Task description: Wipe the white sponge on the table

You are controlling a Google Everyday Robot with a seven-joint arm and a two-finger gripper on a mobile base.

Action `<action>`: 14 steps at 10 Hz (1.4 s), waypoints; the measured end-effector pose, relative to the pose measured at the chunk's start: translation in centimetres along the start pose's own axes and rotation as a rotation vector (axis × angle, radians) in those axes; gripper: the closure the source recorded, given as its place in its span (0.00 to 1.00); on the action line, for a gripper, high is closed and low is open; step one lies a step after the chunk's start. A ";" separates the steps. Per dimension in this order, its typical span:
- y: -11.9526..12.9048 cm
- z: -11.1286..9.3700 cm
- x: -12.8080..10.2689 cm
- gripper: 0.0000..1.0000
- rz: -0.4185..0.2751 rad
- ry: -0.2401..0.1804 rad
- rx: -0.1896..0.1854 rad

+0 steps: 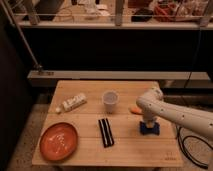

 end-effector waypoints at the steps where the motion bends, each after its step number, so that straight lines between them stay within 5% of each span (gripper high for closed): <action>1: 0.0 0.0 0.0 1.00 0.000 0.001 0.001; 10: 0.0 0.0 0.0 1.00 0.000 0.001 0.001; 14: 0.0 0.0 0.0 0.64 -0.001 0.001 0.001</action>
